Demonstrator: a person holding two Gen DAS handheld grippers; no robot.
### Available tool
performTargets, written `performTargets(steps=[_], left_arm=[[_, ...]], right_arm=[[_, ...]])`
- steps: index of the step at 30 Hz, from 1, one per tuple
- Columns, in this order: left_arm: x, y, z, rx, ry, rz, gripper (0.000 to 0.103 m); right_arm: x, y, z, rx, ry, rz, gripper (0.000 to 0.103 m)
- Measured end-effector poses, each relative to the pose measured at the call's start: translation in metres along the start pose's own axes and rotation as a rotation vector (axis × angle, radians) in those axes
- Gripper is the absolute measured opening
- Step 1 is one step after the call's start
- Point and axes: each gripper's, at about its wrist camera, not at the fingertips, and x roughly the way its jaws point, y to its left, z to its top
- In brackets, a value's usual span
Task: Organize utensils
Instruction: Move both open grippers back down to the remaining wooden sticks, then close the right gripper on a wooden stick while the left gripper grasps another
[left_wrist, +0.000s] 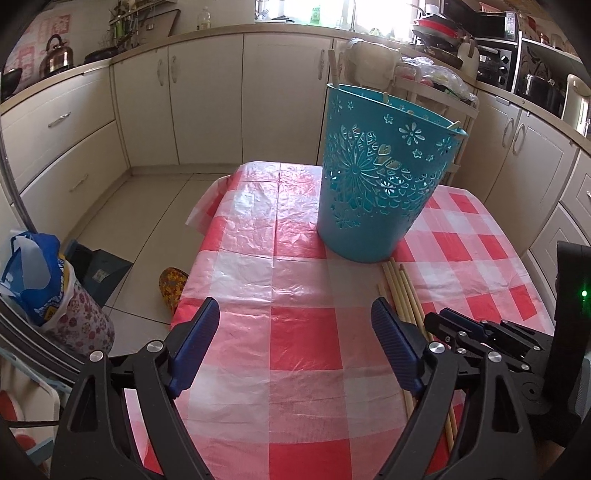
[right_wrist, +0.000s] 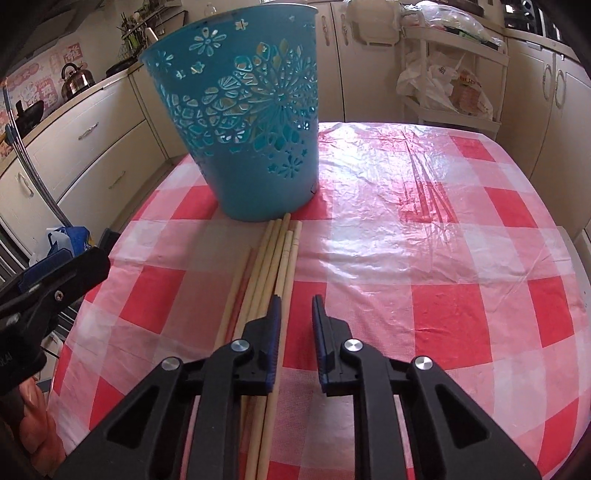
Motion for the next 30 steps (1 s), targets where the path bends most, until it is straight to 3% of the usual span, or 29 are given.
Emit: performTargets(steps=[6, 12, 25, 30], left_arm=[[0.004, -0.010, -0.005, 0.027, 0.027, -0.024, 0.081], [0.018, -0.028, -0.008, 0.064, 0.083, -0.073, 0.081], [0.058, -0.058, -0.016, 0.166, 0.165, -0.006, 0.080], [0.063, -0.060, -0.019, 0.196, 0.176, -0.004, 0.073]], right_arm=[[0.004, 0.004, 0.000, -0.071, 0.037, -0.046, 0.010], [-0.009, -0.008, -0.013, -0.061, 0.048, -0.038, 0.007], [-0.022, -0.029, -0.025, 0.020, 0.037, 0.009, 0.007], [-0.023, -0.030, -0.025, 0.033, 0.041, 0.017, 0.007]])
